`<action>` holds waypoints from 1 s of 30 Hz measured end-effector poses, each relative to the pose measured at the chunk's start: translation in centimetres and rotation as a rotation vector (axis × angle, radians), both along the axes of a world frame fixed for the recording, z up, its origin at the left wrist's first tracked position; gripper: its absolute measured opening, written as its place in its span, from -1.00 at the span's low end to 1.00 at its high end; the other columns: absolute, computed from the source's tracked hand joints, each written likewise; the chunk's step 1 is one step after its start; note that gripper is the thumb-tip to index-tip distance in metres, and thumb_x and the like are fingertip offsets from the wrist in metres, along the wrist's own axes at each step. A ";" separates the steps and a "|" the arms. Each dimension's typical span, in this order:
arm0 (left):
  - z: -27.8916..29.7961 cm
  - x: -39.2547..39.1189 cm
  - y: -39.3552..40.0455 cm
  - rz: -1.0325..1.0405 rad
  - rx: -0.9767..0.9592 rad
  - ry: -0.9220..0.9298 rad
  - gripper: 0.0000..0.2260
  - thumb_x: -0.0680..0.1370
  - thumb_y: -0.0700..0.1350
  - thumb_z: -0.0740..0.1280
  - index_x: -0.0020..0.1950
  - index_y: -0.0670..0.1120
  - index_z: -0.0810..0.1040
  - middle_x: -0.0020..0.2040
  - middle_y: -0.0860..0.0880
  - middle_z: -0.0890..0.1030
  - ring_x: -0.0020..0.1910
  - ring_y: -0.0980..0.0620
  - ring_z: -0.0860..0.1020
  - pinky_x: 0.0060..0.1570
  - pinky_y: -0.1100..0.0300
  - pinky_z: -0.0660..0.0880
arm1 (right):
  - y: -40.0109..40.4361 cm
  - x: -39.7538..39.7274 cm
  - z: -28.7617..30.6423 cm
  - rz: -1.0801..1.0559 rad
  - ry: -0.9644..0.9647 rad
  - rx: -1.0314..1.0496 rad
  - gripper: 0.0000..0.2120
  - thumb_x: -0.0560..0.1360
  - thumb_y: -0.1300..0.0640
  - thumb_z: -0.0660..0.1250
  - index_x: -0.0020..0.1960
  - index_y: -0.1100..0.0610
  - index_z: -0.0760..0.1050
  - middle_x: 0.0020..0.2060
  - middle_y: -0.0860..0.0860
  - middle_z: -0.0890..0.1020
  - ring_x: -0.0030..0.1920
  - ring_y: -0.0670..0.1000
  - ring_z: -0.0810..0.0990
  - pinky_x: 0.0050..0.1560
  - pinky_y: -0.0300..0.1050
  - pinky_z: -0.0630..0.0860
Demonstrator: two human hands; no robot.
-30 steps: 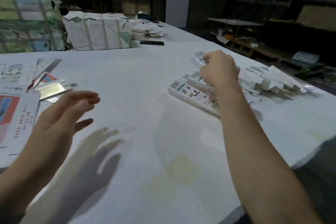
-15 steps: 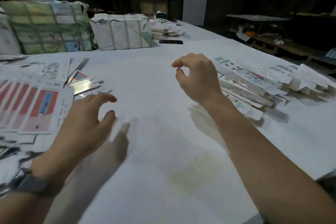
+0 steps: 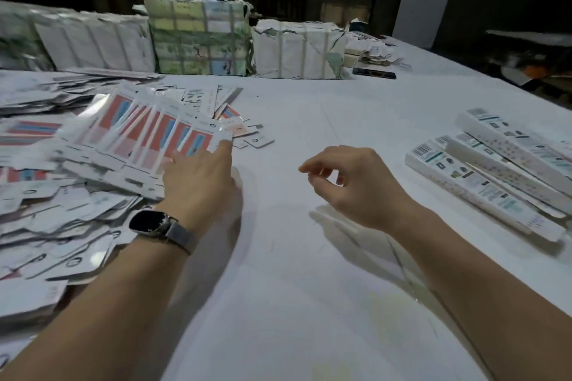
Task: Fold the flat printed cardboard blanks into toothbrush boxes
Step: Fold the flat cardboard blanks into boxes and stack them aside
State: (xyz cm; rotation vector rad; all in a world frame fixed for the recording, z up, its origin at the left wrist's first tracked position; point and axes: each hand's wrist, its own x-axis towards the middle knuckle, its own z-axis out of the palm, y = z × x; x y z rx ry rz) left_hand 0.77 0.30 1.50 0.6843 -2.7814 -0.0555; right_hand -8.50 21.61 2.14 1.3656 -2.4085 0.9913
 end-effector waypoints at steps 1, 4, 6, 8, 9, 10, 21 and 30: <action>0.1 0.1 0.1 -0.035 0.014 0.042 -0.62 0.56 -0.12 0.22 0.37 0.00 0.28 0.00 -0.11 0.55 -0.01 -0.26 0.53 -0.13 -0.03 0.50 | 0.0 0.0 -0.1 0.001 -0.005 -0.006 -0.83 0.51 0.21 0.37 0.02 0.02 0.68 -0.16 -0.14 0.67 -0.12 -0.07 0.61 -0.08 0.03 0.54; 1.0 0.6 0.7 -0.146 0.013 0.265 -0.56 0.56 -0.25 0.21 0.42 0.01 0.26 0.10 -0.14 0.55 -0.13 -0.20 0.50 -0.28 -0.01 0.42 | -0.3 -0.1 -0.4 -0.002 -0.022 -0.024 -0.81 0.51 0.20 0.36 0.05 0.01 0.68 -0.18 -0.19 0.66 -0.14 -0.10 0.61 -0.10 -0.05 0.55; 1.7 0.6 1.5 -0.223 -0.025 0.407 -0.51 0.51 -0.36 0.21 0.41 -0.03 0.31 0.09 -0.20 0.57 -0.16 -0.26 0.50 -0.31 -0.02 0.37 | -0.6 -0.3 -0.6 -0.012 -0.031 -0.042 -0.80 0.50 0.20 0.36 0.06 0.00 0.67 -0.23 -0.25 0.62 -0.17 -0.13 0.60 -0.11 -0.10 0.53; 2.3 0.6 2.4 -0.305 -0.005 0.542 -0.46 0.45 -0.42 0.23 0.39 -0.06 0.38 0.15 -0.23 0.60 -0.09 -0.32 0.55 -0.30 0.00 0.41 | -0.8 -0.6 -0.7 -0.032 -0.046 -0.070 -0.81 0.50 0.20 0.36 0.06 0.02 0.67 -0.28 -0.27 0.59 -0.23 -0.18 0.58 -0.14 -0.18 0.47; 2.5 0.6 2.8 -0.340 0.048 0.607 -0.45 0.42 -0.43 0.25 0.37 -0.05 0.40 0.17 -0.20 0.61 -0.06 -0.29 0.57 -0.33 0.05 0.44 | -0.9 -0.7 -0.7 -0.042 -0.058 -0.094 -0.81 0.51 0.20 0.37 0.06 0.03 0.67 -0.30 -0.25 0.59 -0.25 -0.19 0.56 -0.15 -0.22 0.44; 2.5 0.6 3.1 -0.364 0.159 0.656 -0.46 0.42 -0.42 0.28 0.35 -0.02 0.41 0.17 -0.13 0.61 -0.05 -0.20 0.61 -0.36 0.22 0.47 | -0.9 -0.7 -0.7 -0.048 -0.072 -0.128 -0.82 0.51 0.19 0.37 0.08 0.03 0.67 -0.30 -0.23 0.60 -0.26 -0.18 0.56 -0.16 -0.26 0.41; 2.0 0.7 6.5 -0.605 1.553 0.286 -0.47 0.52 -0.38 0.21 0.28 0.21 0.45 0.00 -0.10 0.70 -0.02 -0.11 0.70 -0.12 -0.03 0.66 | -0.1 -0.6 1.3 0.055 -0.528 -0.550 -0.45 0.53 0.07 0.35 0.42 -0.17 0.19 0.05 -0.01 0.68 -0.03 0.04 0.71 -0.17 -0.11 0.62; 2.1 1.5 7.4 -0.596 1.907 0.246 -0.61 0.56 0.31 0.08 -0.04 0.29 0.69 -0.01 -0.05 0.72 -0.05 -0.18 0.71 -0.24 -0.05 0.64 | -0.2 -0.2 1.2 -0.124 -0.049 -0.234 -0.46 0.51 -0.15 0.36 0.46 -0.15 0.36 -0.07 -0.14 0.45 -0.13 -0.11 0.49 -0.15 -0.21 0.47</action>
